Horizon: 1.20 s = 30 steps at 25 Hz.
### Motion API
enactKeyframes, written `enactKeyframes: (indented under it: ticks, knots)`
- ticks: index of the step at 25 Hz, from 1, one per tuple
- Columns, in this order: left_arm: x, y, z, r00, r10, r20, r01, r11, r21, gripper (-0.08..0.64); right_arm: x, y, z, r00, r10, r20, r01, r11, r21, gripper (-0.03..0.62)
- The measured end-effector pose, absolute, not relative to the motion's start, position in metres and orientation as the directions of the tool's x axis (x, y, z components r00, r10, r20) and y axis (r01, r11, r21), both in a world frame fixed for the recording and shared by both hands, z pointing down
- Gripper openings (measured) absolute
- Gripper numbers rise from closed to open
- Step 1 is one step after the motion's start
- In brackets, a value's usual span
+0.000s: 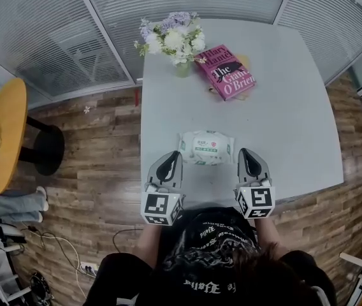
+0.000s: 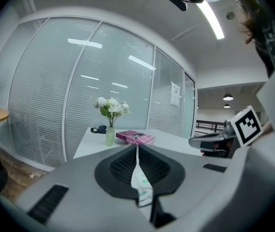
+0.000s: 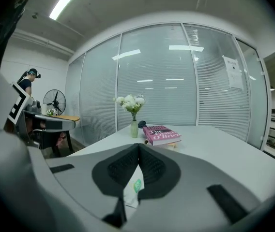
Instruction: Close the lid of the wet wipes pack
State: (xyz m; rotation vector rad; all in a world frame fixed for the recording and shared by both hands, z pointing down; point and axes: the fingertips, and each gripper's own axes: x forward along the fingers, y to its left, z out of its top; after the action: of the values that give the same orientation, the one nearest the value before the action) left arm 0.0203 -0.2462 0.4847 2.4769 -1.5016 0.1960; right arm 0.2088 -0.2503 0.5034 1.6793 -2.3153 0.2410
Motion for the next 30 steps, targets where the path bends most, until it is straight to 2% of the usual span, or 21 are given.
enactKeyframes:
  ticks: [30]
  knots:
    - [0.022,-0.238,0.467,0.472,-0.856,0.211,-0.881,-0.467,0.072,0.015,0.200,-0.244,0.484,-0.297,-0.911,0.286,-0.932,0.342,0.124,-0.002]
